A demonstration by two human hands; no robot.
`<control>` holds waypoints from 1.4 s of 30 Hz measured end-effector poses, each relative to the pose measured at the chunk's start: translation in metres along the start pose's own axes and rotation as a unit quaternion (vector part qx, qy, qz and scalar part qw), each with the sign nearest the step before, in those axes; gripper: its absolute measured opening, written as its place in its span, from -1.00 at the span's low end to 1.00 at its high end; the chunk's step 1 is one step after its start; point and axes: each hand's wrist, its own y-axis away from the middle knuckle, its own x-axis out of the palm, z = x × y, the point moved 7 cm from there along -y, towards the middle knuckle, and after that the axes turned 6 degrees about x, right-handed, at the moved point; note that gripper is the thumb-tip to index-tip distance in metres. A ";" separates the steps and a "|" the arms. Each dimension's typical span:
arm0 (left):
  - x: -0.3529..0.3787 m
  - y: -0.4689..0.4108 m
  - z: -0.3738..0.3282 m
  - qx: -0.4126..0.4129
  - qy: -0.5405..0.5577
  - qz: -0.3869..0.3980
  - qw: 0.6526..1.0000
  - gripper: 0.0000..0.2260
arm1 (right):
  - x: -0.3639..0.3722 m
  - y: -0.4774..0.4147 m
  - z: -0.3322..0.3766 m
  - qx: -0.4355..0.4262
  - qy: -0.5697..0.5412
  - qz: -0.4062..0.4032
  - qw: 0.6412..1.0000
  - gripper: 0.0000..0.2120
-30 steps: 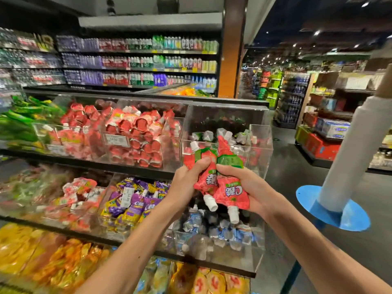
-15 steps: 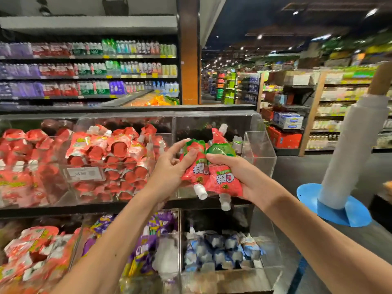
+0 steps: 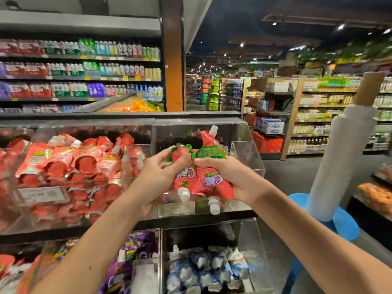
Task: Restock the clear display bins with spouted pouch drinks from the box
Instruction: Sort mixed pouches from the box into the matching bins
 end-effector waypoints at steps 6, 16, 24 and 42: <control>-0.012 -0.009 -0.019 0.001 -0.121 -0.012 0.993 -0.55 | -0.044 -0.004 0.017 0.060 0.065 -0.026 0.996 -0.65; -0.032 -0.025 -0.065 0.140 -0.192 -0.098 0.966 -0.58 | -0.075 -0.010 0.044 0.077 0.055 -0.074 0.993 -0.82; -0.011 -0.070 -0.044 0.324 -0.547 -0.038 0.771 -0.57 | -0.065 -0.017 0.034 0.079 0.030 -0.076 0.994 -0.86; -0.001 -0.140 0.026 0.138 -0.773 0.122 0.607 -0.69 | -0.061 -0.028 0.019 0.085 0.000 -0.069 0.994 -0.78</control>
